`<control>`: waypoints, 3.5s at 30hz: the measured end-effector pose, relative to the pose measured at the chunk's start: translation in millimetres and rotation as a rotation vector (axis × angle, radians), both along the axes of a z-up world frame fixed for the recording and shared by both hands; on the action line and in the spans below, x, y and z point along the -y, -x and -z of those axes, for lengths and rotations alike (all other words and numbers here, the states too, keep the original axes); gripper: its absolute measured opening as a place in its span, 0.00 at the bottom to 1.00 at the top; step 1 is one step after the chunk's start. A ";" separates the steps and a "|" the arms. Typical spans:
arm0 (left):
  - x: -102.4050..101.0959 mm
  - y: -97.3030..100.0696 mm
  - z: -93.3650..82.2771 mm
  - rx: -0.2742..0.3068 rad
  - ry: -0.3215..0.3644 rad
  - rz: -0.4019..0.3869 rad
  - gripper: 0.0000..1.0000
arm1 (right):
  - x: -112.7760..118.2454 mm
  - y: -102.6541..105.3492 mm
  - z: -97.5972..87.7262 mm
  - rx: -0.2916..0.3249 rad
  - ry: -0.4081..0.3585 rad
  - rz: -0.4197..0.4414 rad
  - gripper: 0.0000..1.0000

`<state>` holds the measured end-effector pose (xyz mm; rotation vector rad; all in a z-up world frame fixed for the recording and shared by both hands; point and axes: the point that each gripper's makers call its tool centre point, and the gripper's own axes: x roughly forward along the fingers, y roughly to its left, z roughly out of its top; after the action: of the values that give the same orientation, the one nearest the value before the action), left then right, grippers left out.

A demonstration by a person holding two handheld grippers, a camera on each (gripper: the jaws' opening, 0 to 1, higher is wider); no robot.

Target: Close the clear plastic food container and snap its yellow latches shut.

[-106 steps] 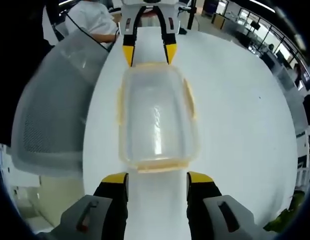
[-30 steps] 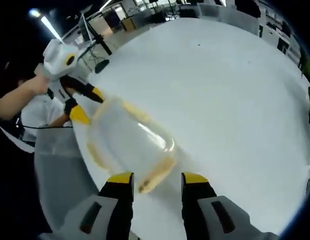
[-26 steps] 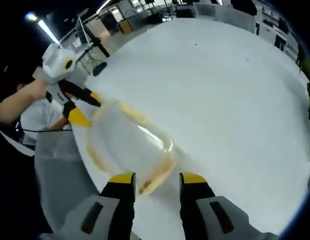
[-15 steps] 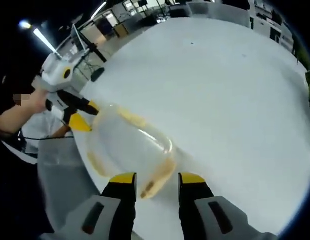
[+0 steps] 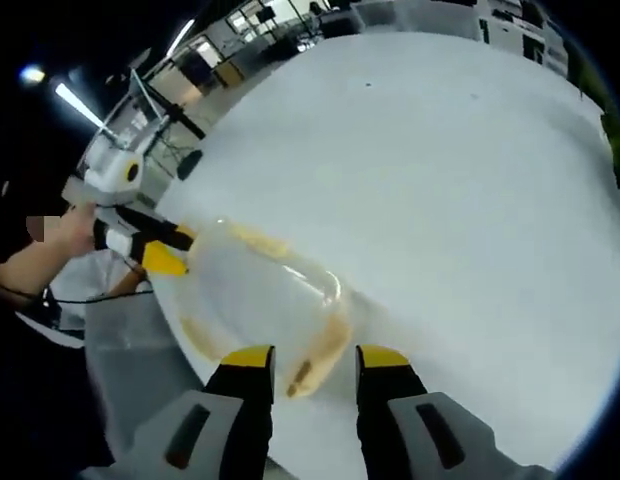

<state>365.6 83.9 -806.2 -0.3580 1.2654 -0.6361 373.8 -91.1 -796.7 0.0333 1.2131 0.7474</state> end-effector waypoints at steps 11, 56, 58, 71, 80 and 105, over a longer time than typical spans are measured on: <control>1.8 1.2 1.5 -0.014 0.031 -0.055 0.45 | -0.9 1.7 -0.1 -0.033 -0.018 0.056 0.30; 22.8 1.9 1.2 -0.068 0.117 -0.066 0.28 | -9.2 5.6 0.2 -0.064 -0.012 0.032 0.26; 22.9 2.3 0.9 -0.069 0.120 -0.064 0.28 | -8.6 4.9 0.9 -0.069 -0.011 0.033 0.26; 23.9 2.7 2.1 -0.102 0.122 -0.084 0.26 | -10.6 13.5 3.6 -0.120 -0.012 0.066 0.22; 26.2 2.1 2.4 -0.121 0.114 -0.117 0.25 | -11.7 4.6 3.7 -0.141 -0.021 0.087 0.22; 29.1 -1.7 0.6 -0.098 0.093 -0.120 0.29 | -9.1 6.0 3.0 -0.154 -0.049 0.137 0.22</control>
<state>367.3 54.8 -806.8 -0.5436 1.2999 -0.5821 367.8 -82.0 -799.7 0.2158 1.3243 0.6630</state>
